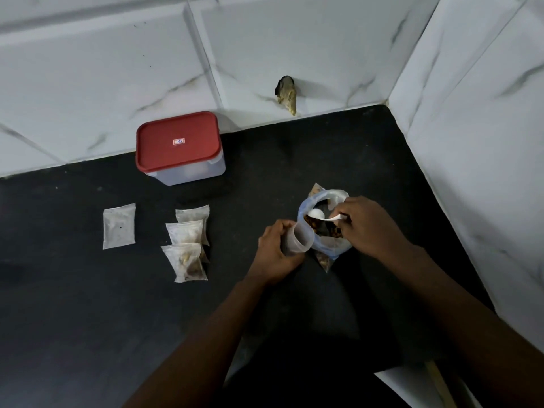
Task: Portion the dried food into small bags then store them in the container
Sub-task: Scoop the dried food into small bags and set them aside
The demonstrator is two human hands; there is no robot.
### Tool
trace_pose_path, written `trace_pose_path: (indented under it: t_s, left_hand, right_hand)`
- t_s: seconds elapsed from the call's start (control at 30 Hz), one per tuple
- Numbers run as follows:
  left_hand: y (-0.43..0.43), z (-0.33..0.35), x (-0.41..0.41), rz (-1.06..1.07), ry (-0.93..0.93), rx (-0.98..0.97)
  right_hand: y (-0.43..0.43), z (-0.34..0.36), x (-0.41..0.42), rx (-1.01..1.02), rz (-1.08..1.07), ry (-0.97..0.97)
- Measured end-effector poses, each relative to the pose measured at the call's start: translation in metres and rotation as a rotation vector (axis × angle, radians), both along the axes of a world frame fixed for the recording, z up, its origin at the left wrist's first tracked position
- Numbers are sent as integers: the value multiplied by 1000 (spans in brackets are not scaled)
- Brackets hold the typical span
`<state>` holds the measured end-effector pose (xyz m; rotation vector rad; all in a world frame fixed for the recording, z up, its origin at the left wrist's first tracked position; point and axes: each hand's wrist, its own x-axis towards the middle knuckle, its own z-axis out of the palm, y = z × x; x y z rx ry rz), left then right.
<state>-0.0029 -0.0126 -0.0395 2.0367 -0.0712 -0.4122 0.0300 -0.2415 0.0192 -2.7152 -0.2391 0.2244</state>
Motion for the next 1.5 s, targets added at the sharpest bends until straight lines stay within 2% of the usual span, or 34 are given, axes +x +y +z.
trace_pose_path:
  t_s: [0.1, 0.2, 0.37, 0.67, 0.87, 0.97, 1.1, 1.27, 1.37, 1.5]
  left_hand:
    - [0, 0, 0, -12, 0, 14]
    - [1, 1, -1, -18, -5, 3]
    - [3, 1, 0, -29, -14, -7]
    - [4, 2, 1, 18, 26, -106]
    - [2, -1, -1, 53, -7, -141]
    - [3, -2, -1, 37, -19, -138]
    - [4, -5, -2, 31, -31, -132]
    - [7, -11, 2, -24, -52, -70]
    - [7, -14, 3, -41, -75, -36]
    - [9, -17, 2, -82, -79, -14]
  right_hand:
    - [-12, 9, -6, 67, 31, 37]
    - [-22, 15, -7, 153, -72, 4]
    - [-12, 7, -1, 171, -177, -28]
    - [3, 2, -7, 84, -19, 12]
    - [-15, 19, -3, 234, -140, 28]
    - [-11, 17, -1, 186, -106, 13]
    - [-4, 13, -3, 15, -43, 3]
    - [4, 16, -16, 23, -7, 116]
    - [5, 19, -17, 125, -115, 293]
    - [6, 21, -14, 221, -274, 434]
